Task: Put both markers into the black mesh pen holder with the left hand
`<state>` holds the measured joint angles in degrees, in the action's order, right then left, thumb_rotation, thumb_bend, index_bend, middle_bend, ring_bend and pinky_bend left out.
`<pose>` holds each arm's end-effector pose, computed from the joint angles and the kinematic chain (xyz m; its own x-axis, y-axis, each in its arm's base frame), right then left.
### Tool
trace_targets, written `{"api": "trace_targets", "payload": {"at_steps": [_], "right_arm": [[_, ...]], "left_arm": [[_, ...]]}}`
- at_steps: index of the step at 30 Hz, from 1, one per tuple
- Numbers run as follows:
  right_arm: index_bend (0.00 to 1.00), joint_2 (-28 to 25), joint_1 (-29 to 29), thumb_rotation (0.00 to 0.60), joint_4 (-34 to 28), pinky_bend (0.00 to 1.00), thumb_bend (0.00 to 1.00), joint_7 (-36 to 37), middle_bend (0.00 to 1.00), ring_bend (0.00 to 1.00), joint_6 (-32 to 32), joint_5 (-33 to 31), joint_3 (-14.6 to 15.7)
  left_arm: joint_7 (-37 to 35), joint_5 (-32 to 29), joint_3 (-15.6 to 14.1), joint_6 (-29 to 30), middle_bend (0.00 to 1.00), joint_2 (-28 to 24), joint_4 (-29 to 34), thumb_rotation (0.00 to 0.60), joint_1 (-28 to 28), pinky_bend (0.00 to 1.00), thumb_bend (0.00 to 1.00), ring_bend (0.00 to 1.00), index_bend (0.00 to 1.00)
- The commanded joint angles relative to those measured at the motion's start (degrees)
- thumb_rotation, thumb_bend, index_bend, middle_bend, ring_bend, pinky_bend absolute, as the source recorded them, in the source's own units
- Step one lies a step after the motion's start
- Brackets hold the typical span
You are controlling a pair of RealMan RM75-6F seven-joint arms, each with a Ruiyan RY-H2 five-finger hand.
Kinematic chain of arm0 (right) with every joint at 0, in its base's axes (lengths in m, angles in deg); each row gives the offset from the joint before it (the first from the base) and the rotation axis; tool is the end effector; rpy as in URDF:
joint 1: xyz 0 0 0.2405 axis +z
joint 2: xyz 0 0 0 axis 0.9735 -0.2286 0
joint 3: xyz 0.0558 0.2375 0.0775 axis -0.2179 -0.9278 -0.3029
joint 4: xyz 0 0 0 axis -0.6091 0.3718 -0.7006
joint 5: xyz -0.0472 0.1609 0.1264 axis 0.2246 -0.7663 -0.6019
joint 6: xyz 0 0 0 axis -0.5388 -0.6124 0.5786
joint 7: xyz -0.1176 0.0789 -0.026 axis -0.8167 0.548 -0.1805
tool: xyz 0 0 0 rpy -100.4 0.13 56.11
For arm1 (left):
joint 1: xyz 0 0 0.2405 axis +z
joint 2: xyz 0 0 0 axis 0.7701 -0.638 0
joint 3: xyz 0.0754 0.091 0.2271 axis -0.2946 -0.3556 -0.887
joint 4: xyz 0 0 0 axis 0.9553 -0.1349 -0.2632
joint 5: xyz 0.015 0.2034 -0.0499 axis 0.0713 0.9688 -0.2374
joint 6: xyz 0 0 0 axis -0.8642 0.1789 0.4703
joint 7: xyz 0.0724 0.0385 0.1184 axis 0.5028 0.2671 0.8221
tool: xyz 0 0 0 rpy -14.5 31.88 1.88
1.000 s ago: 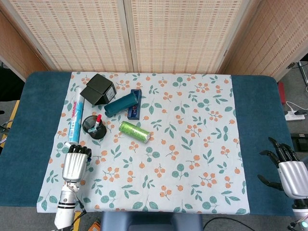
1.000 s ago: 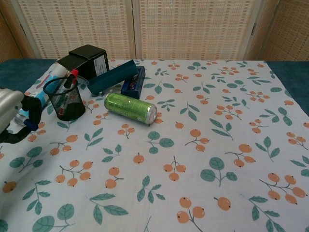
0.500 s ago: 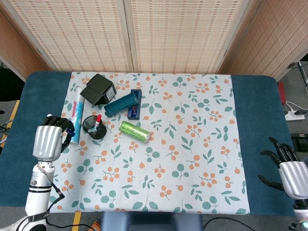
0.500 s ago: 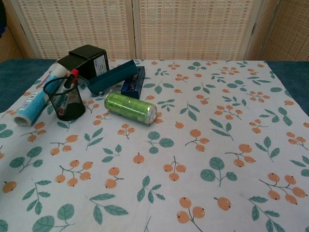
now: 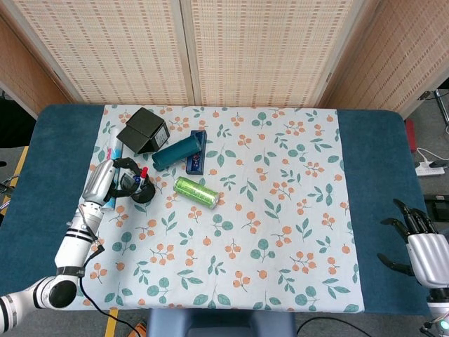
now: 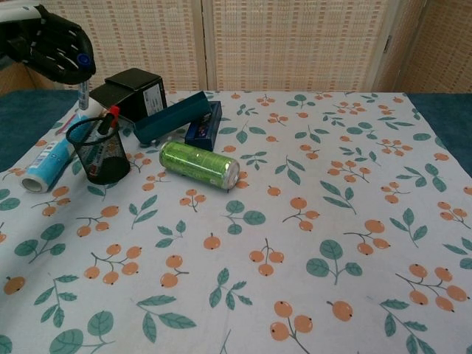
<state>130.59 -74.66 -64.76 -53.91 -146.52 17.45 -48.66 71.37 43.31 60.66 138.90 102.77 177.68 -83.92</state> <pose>-0.3022 -0.1601 0.1789 0.4143 -0.0281 0.9097 -0.9100 -0.0314 0.4135 -0.1580 0.3673 0.0948 -0.1929 0.1838 0.9639 0.9730 -0.0911 0.2121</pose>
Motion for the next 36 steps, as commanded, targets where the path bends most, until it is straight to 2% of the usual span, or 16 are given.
{"api": "trace_targets", "payload": {"at_steps": [1,7,11,13,20,24,27,29,32,34,36], "right_arm": [[0.34,0.0,0.1,0.600,0.0,0.12,0.06,-0.1,0.04,0.13,0.2,0.0,0.0],[0.34,0.1,0.2,0.600,-0.1,0.12,0.06,-0.2,0.04,0.13,0.5,-0.2,0.0],[0.34,0.2,0.3,0.600,-0.2,0.12,0.06,-0.4,0.04,0.13,0.8,-0.1,0.1],[0.34,0.2,0.3,0.600,-0.2,0.12,0.06,-0.4,0.04,0.13,0.7,-0.1,0.1],[0.34,0.1,0.3,0.600,-0.2,0.12,0.06,-0.1,0.04,0.13,0.4,0.2,0.1],[0.34,0.1,0.2,0.600,-0.2,0.12,0.06,0.1,0.04,0.13,0.2,0.3,0.1],[0.34,0.0,0.1,0.600,-0.2,0.12,0.06,0.3,0.04,0.13,0.0,0.5,0.2],[0.34,-0.1,0.1,0.600,-0.2,0.12,0.06,0.5,0.04,0.13,-0.1,0.8,0.3],[0.34,-0.2,0.1,0.600,-0.2,0.12,0.06,0.7,0.04,0.13,-0.2,1.2,0.4],[0.34,-0.2,0.1,0.600,-0.3,0.12,0.06,0.7,0.04,0.13,-0.1,1.5,0.6],[0.34,-0.3,0.1,0.600,-0.4,0.12,0.06,0.8,0.04,0.13,-0.2,1.8,0.7]], "left_arm": [[-1.4,-2.4,-0.3,-1.8,0.72,1.6,-3.7,0.600,-1.9,0.32,0.35,0.36,0.63],[-2.7,-3.9,-1.5,-3.0,0.71,2.2,-6.0,0.600,-2.4,0.31,0.35,0.36,0.62],[-2.5,-4.4,-2.4,-3.8,0.66,2.3,-7.0,0.600,-2.9,0.29,0.35,0.33,0.58],[-2.2,-4.6,-2.9,-4.7,0.61,1.9,-6.9,0.600,-3.3,0.28,0.35,0.31,0.52],[-0.6,-5.0,-4.1,-5.8,0.31,0.5,-6.1,0.600,-4.4,0.22,0.35,0.19,0.21],[1.5,-4.0,-5.1,-4.0,0.26,-0.5,-4.4,0.600,-4.2,0.20,0.35,0.16,0.16],[7.0,-0.2,-7.5,2.1,0.24,-2.1,-0.8,0.600,-2.6,0.19,0.35,0.15,0.14],[13.0,4.0,-10.1,9.5,0.25,-3.3,3.0,0.600,0.0,0.20,0.35,0.15,0.15],[23.5,13.6,-15.7,21.7,0.27,-4.4,6.7,0.600,5.2,0.20,0.35,0.15,0.17],[30.1,20.9,-20.0,30.0,0.29,-4.0,6.0,0.600,9.3,0.21,0.35,0.15,0.18],[33.9,25.2,-23.3,35.0,0.28,-3.8,4.3,0.600,12.7,0.21,0.35,0.15,0.18]]}}
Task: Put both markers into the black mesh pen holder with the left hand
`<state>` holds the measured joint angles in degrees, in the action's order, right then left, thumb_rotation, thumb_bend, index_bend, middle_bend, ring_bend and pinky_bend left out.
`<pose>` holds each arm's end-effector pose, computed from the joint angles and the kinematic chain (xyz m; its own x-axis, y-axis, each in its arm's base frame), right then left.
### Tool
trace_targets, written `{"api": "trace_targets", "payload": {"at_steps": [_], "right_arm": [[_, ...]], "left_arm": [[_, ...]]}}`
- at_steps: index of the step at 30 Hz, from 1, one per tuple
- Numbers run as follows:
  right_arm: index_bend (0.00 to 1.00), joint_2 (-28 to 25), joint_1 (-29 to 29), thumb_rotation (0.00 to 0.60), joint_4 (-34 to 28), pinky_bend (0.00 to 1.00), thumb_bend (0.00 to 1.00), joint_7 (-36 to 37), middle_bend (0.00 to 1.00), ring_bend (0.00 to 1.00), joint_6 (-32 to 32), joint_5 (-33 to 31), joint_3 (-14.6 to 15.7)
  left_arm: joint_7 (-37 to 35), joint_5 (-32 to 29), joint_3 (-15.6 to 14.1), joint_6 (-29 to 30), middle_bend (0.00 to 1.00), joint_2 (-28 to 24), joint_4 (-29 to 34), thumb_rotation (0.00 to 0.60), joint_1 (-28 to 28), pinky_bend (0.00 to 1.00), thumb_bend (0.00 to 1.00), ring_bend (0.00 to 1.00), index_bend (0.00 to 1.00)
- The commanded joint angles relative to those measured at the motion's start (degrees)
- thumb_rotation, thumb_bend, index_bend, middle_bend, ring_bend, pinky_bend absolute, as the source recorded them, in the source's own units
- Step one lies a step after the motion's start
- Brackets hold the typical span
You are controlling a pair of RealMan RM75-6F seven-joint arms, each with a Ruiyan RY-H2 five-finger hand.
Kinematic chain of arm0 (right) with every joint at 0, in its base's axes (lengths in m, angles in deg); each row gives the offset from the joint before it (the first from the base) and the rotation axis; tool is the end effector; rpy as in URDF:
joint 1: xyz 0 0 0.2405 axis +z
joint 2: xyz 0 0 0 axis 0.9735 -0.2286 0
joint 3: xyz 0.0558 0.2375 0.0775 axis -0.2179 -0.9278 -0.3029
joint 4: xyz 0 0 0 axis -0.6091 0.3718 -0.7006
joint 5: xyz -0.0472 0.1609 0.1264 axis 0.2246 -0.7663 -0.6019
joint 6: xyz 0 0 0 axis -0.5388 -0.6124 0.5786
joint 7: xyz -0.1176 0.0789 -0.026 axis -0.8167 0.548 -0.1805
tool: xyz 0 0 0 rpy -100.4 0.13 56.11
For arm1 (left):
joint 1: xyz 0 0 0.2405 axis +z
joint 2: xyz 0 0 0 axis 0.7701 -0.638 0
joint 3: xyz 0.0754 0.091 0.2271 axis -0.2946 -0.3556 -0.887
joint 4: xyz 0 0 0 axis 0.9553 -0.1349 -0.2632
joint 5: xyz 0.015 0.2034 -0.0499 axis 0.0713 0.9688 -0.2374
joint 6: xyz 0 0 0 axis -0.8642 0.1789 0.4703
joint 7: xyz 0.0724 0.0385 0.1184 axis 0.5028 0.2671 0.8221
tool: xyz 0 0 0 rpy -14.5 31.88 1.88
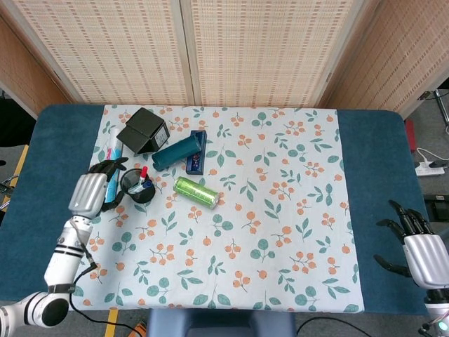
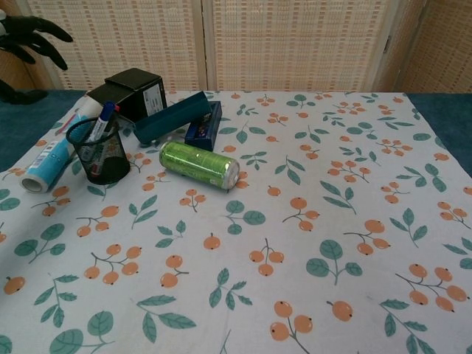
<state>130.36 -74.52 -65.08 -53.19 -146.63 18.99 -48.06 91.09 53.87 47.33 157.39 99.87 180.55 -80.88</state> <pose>-0.2982 -0.1584 0.1770 0.4032 -0.0364 0.9144 -0.9143 -0.0587 0.4008 -0.1866 0.3188 0.1086 0.2874 -0.0083 0.9578 0.9418 -0.1797 -0.2841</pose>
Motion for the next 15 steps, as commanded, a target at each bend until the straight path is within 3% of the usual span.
{"api": "trace_targets", "payload": {"at_steps": [1,6,15], "right_arm": [[0.34,-0.1,0.0,0.600,-0.2,0.12,0.06,0.0,0.04,0.13,-0.2,0.4,0.1],[0.34,0.0,0.0,0.600,-0.4,0.12,0.06,-0.4,0.04,0.13,-0.3,1.2,0.4],[0.34,0.2,0.1,0.600,-0.9,0.12,0.06,-1.5,0.04,0.13,0.1,1.2,0.6]], "left_arm": [[15.4,16.3,-11.8,18.9,0.27,-0.8,0.3,0.600,11.8,0.21,0.35,0.15,0.18],[12.0,16.8,-14.4,23.3,0.22,0.9,-7.0,0.600,17.8,0.20,0.35,0.14,0.18],[5.1,13.4,-14.4,20.3,0.10,5.0,-19.3,0.600,21.8,0.17,0.35,0.06,0.10]]}}
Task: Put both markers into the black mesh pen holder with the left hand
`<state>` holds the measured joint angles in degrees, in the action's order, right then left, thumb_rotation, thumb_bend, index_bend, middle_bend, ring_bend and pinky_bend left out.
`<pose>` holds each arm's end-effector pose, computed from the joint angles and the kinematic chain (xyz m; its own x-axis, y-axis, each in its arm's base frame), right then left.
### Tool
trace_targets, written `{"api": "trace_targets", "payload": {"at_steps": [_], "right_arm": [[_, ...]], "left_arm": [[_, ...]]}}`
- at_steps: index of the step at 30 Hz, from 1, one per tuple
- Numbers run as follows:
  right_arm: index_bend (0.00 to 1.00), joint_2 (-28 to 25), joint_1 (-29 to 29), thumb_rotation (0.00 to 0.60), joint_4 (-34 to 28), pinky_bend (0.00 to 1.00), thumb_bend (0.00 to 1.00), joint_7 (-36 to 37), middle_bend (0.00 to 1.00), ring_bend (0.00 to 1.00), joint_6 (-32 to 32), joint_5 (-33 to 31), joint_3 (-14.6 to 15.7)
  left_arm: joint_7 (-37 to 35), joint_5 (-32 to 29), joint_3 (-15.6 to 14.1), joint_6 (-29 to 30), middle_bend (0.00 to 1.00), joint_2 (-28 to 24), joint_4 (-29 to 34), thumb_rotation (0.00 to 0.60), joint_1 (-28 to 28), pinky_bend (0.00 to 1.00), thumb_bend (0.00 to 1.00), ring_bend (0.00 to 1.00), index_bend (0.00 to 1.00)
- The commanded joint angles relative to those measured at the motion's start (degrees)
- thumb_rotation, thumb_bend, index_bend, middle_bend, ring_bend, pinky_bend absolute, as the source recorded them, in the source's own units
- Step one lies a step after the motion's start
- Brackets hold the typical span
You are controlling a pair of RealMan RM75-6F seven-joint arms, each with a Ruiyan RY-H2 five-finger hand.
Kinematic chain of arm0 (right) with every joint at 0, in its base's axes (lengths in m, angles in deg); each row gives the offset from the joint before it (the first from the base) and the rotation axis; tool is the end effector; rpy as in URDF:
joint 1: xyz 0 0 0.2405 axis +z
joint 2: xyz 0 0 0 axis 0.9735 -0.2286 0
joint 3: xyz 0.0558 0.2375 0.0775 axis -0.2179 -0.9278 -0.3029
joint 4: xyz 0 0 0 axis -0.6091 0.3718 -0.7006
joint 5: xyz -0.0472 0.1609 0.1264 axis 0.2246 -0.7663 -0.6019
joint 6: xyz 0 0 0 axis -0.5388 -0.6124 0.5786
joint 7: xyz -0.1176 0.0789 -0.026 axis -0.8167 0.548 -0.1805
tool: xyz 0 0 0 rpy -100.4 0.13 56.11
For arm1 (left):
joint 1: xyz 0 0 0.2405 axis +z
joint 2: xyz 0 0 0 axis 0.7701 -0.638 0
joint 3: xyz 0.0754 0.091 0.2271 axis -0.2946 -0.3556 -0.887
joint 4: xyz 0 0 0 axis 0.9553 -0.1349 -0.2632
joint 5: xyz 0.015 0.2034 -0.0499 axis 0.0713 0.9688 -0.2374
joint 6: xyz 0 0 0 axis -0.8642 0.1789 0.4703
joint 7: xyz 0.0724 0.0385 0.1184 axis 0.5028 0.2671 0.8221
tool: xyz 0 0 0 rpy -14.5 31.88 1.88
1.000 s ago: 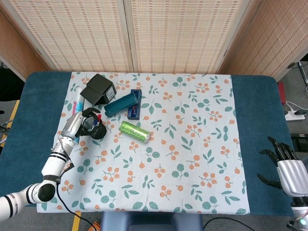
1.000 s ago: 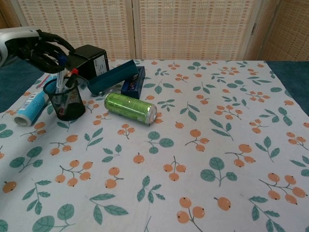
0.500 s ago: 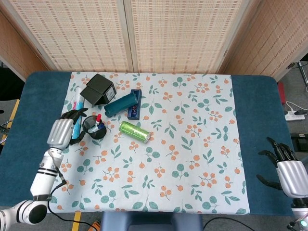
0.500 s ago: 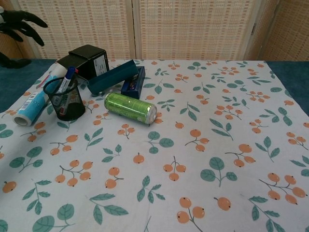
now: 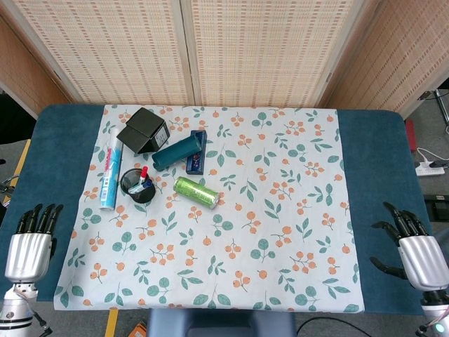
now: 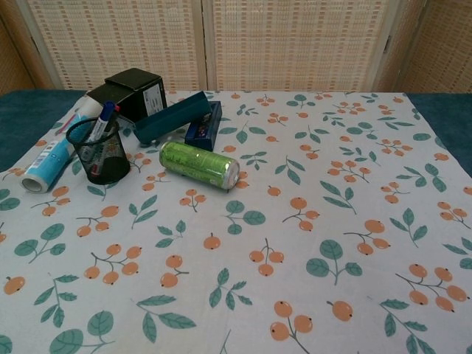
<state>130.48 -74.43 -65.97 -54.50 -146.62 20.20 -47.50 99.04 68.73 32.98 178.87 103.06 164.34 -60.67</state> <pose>-0.2928 -0.1564 0.1725 0.4094 -0.0446 0.9112 -0.9106 -0.0812 0.4052 -0.3096 0.1946 0.1224 0.6719 -0.1177 0.7313 0.7374 0.0129 -0.6754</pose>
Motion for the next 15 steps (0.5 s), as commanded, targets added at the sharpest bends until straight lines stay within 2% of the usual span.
{"api": "trace_targets", "payload": {"at_steps": [1,10,15], "right_arm": [[0.34,0.1,0.1,0.600,-0.1,0.12,0.06,-0.3,0.04,0.13,0.1,0.0,0.0],[0.34,0.2,0.0,0.600,-0.2,0.12,0.06,-0.7,0.04,0.13,-0.2,0.3,0.0],[0.34,0.5,0.3,0.600,-0.1,0.12,0.06,-1.1,0.04,0.13,0.5,0.0,0.0]], "left_arm": [[-3.4,-1.8,0.3,-1.8,0.09,2.3,-3.8,0.600,1.7,0.16,0.35,0.06,0.10],[-3.3,-4.4,0.8,-7.4,0.07,1.5,-3.3,0.600,2.1,0.15,0.35,0.05,0.08],[-3.1,-4.0,1.2,-8.1,0.07,1.5,-3.4,0.600,2.3,0.15,0.35,0.05,0.08]]}}
